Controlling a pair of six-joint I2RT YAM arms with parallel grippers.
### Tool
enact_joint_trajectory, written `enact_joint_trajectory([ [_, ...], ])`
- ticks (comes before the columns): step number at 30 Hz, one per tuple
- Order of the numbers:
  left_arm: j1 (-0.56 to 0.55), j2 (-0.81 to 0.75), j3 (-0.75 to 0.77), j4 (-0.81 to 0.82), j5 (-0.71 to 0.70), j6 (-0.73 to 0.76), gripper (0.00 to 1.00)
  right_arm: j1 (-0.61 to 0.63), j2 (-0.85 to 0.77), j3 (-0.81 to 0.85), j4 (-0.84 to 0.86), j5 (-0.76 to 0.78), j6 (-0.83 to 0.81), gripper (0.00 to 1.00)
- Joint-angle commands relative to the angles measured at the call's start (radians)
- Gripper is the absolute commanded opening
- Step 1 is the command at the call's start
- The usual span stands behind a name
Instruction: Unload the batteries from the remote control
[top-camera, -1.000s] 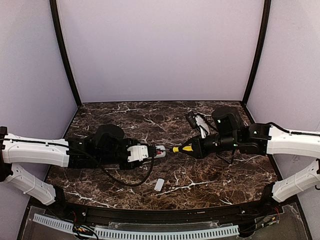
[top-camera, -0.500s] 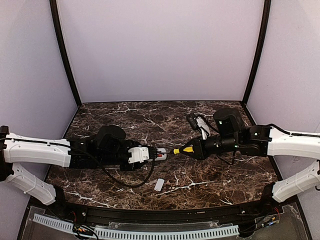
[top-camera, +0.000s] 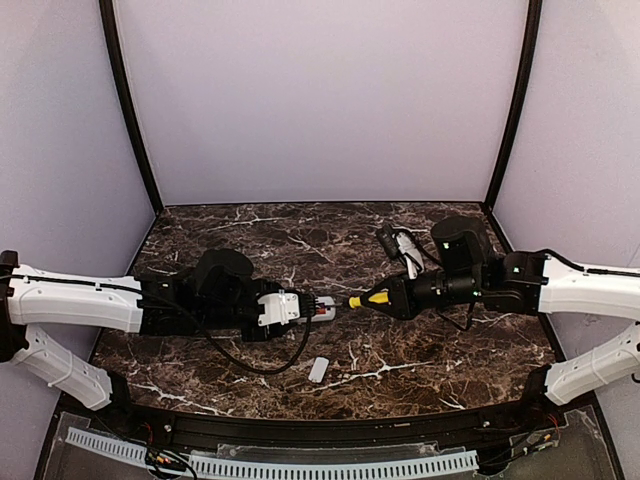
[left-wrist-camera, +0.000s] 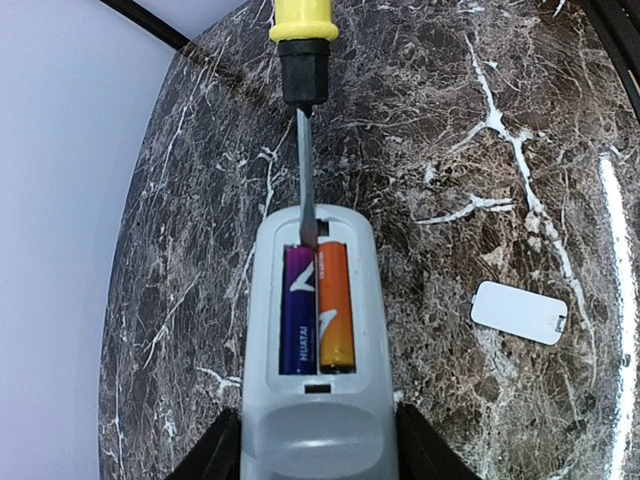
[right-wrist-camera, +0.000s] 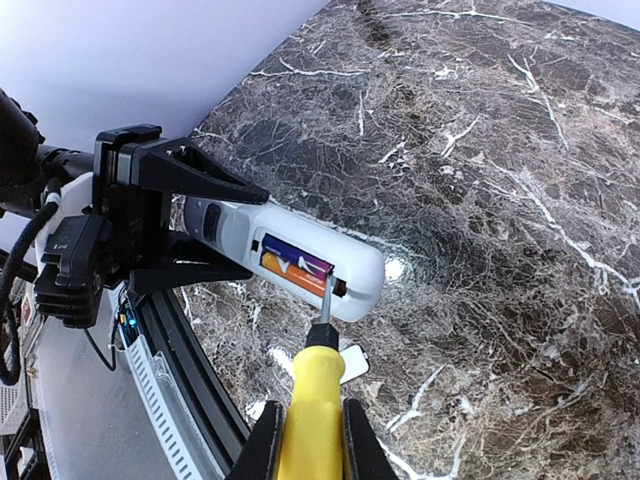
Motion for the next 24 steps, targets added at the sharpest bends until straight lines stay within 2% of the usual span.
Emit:
enact_joint_trajectory([
  [1, -0.014, 0.017, 0.054, 0.092, 0.074, -0.006, 0.00, 0.030, -0.030, 0.014, 0.255, -0.221, -0.001, 0.00],
  [24, -0.013, 0.044, 0.068, 0.070, 0.055, 0.001, 0.00, 0.031, -0.073, 0.016, 0.283, -0.241, 0.027, 0.00],
])
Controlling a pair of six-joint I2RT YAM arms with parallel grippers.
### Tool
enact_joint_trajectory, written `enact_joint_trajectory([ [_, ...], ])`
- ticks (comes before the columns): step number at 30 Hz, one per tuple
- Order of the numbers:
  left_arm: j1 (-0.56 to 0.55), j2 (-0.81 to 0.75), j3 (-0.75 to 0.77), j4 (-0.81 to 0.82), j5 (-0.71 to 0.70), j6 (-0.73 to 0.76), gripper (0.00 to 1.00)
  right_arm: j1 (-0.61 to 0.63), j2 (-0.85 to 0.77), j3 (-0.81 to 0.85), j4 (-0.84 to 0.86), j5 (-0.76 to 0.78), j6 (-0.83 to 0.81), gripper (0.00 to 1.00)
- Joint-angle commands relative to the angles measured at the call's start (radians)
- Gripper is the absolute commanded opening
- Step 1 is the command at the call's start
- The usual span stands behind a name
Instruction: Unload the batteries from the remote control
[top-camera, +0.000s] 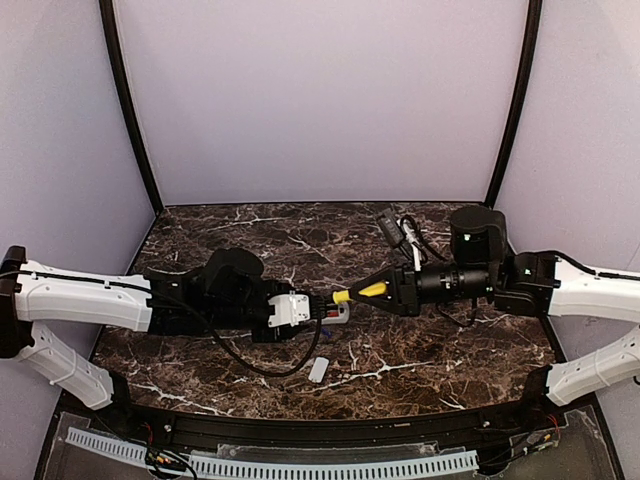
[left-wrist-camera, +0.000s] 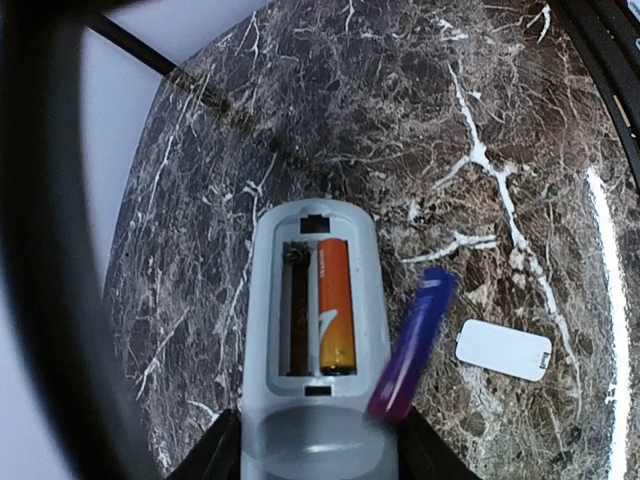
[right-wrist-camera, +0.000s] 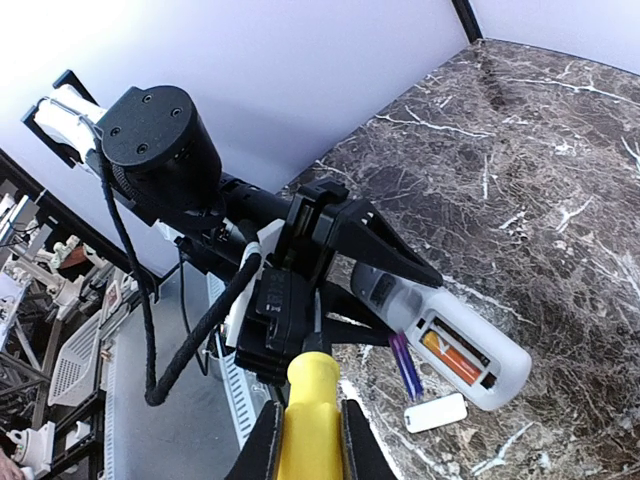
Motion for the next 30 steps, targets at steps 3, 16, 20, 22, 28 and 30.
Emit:
enact_joint_trajectory([
  [3, -0.006, -0.016, 0.034, 0.055, 0.029, -0.002, 0.00, 0.006, -0.023, 0.017, 0.119, -0.071, 0.011, 0.00],
  [16, -0.006, -0.022, 0.031, 0.058, 0.024, -0.003, 0.00, 0.005, -0.032, 0.015, 0.093, -0.029, 0.015, 0.00],
  [20, -0.005, -0.023, 0.031, 0.060, 0.026, -0.002, 0.00, 0.006, -0.034, 0.015, 0.086, -0.016, 0.016, 0.00],
  [22, -0.006, -0.024, 0.030, 0.060, 0.028, -0.002, 0.00, 0.005, -0.034, 0.015, 0.080, -0.007, 0.015, 0.00],
  [28, -0.006, -0.044, 0.019, 0.070, 0.046, 0.003, 0.00, 0.006, -0.041, 0.024, 0.015, 0.073, 0.011, 0.00],
  [30, -0.006, -0.055, 0.013, 0.077, 0.055, 0.004, 0.00, 0.006, -0.046, 0.026, -0.006, 0.095, 0.009, 0.00],
])
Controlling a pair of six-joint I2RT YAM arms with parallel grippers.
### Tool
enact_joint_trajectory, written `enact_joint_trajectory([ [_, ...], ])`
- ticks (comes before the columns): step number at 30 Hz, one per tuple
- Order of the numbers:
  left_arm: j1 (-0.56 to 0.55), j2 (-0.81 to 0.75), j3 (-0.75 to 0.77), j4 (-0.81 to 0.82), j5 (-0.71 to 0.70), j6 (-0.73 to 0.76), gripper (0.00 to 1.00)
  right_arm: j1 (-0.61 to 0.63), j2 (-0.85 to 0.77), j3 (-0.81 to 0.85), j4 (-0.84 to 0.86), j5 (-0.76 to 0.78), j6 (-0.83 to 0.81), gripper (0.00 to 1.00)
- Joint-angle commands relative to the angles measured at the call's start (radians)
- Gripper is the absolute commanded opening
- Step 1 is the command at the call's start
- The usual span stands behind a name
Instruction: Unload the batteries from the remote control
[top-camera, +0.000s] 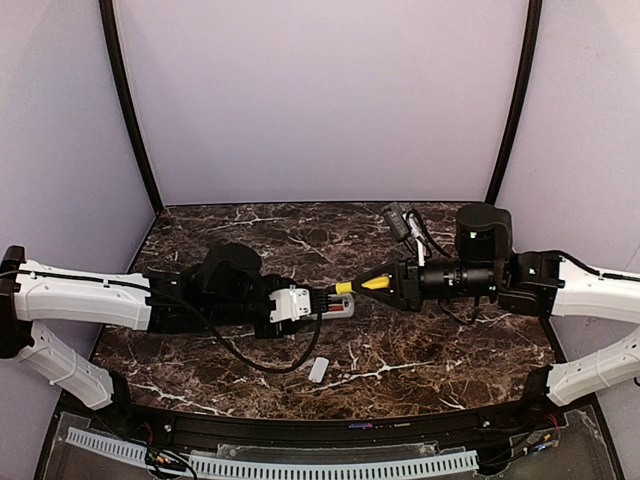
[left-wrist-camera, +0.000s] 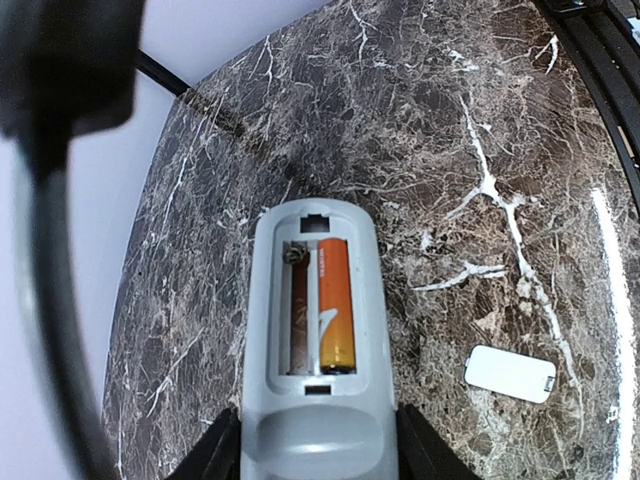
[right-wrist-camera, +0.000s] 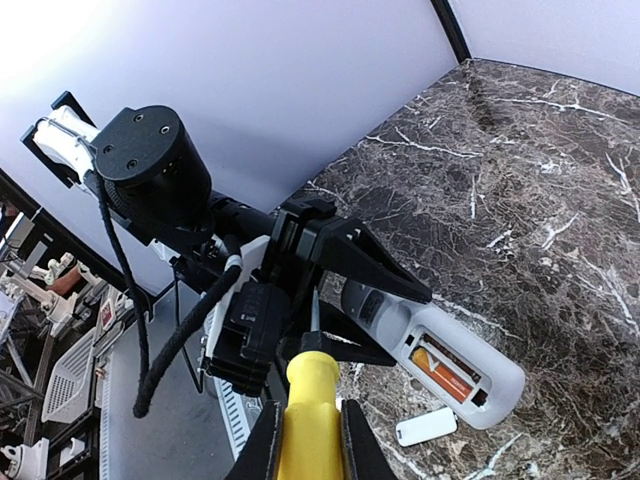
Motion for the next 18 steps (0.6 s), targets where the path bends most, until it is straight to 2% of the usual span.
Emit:
enact_joint_trajectory([
  [1, 0.001, -0.055, -0.006, 0.026, 0.034, 0.004, 0.00, 0.005, -0.029, 0.027, -0.036, 0.072, 0.000, 0.00],
  [18, 0.000, -0.081, -0.014, 0.022, 0.082, 0.019, 0.00, 0.003, -0.062, 0.068, -0.137, 0.117, -0.065, 0.00],
])
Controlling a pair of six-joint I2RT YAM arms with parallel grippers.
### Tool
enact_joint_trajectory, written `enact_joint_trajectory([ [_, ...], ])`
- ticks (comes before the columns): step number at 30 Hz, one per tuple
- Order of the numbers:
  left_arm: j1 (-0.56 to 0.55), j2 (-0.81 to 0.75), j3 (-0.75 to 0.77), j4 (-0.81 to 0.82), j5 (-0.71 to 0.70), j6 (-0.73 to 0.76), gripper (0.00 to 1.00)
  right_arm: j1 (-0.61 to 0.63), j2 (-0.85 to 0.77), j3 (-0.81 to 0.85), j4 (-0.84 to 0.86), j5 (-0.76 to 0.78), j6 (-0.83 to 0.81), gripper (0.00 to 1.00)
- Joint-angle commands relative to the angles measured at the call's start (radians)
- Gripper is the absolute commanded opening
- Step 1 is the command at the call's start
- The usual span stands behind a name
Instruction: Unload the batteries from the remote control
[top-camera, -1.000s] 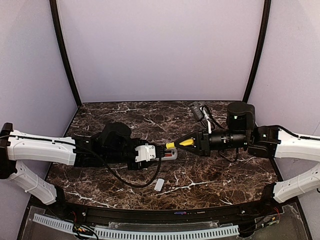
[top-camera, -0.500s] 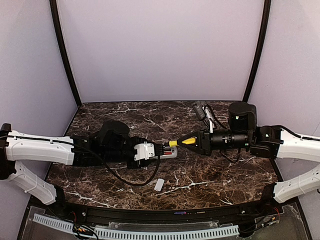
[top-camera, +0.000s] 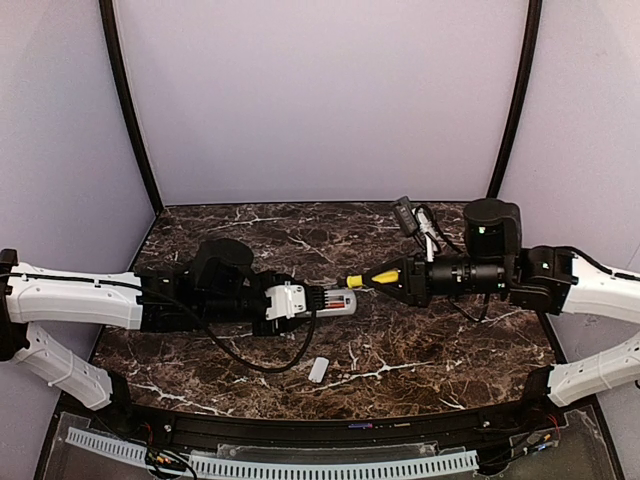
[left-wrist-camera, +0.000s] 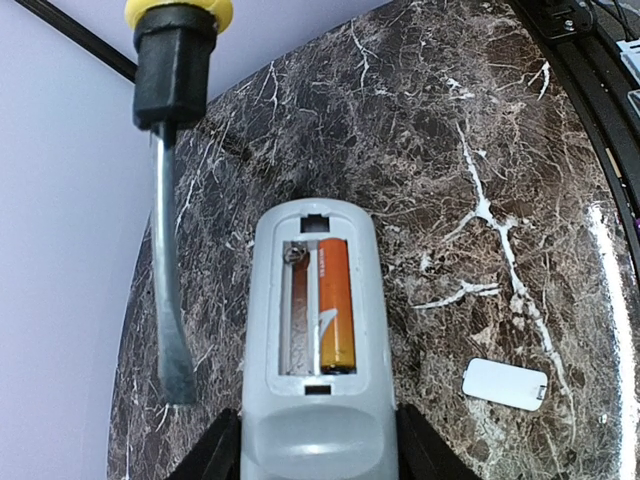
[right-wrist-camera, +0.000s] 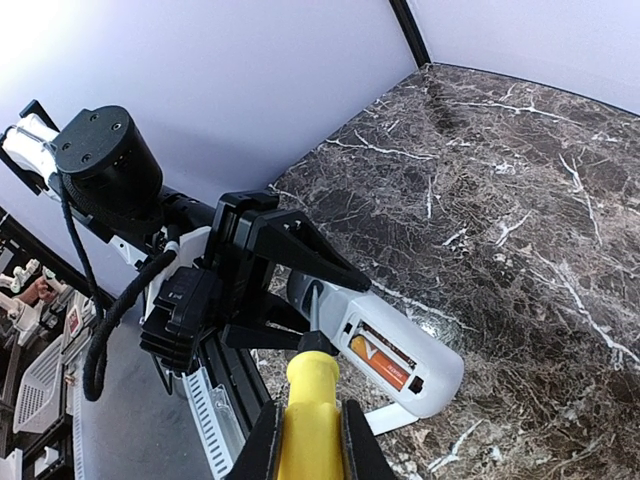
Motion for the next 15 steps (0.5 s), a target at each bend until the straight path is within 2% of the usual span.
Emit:
enact_joint_trajectory([
  [1, 0.000, -0.038, -0.013, 0.018, 0.039, 0.012, 0.00, 0.004, -0.017, 0.032, -0.013, 0.017, -0.027, 0.00],
  [15, -0.001, -0.055, -0.036, 0.037, 0.038, 0.055, 0.00, -0.001, 0.008, 0.065, -0.052, -0.019, -0.083, 0.00],
])
